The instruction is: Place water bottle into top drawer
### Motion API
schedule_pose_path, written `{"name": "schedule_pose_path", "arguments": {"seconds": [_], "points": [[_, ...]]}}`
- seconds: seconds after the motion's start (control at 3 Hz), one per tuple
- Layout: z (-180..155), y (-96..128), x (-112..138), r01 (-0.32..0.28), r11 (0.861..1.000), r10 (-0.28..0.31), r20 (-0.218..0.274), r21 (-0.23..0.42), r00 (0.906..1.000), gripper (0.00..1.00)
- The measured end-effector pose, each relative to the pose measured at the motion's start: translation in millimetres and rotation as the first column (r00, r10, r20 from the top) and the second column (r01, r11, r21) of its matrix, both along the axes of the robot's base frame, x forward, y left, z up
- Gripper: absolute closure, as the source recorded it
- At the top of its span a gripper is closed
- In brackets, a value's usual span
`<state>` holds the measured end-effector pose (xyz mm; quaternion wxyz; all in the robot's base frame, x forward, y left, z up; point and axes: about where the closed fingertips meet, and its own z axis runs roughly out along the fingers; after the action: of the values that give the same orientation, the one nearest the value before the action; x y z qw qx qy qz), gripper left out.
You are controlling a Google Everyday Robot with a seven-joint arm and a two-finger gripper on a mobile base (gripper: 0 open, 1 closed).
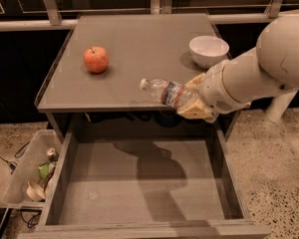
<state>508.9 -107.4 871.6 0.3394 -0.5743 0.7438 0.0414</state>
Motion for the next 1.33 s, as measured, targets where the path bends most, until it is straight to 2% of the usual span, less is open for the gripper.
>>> {"name": "schedule_pose_path", "arguments": {"seconds": [0.33,0.67,1.0,1.33], "points": [[-14,6,-21,-0.025,0.999,0.025,0.019,0.023,0.9995,1.00],[-63,8,-51,-0.052,0.997,0.052,-0.002,0.050,0.9986,1.00],[-114,6,-70,-0.080,0.995,0.081,-0.023,0.056,0.9964,1.00],[-156,5,-69,-0.091,0.994,0.094,-0.048,0.058,0.9944,1.00]]}}
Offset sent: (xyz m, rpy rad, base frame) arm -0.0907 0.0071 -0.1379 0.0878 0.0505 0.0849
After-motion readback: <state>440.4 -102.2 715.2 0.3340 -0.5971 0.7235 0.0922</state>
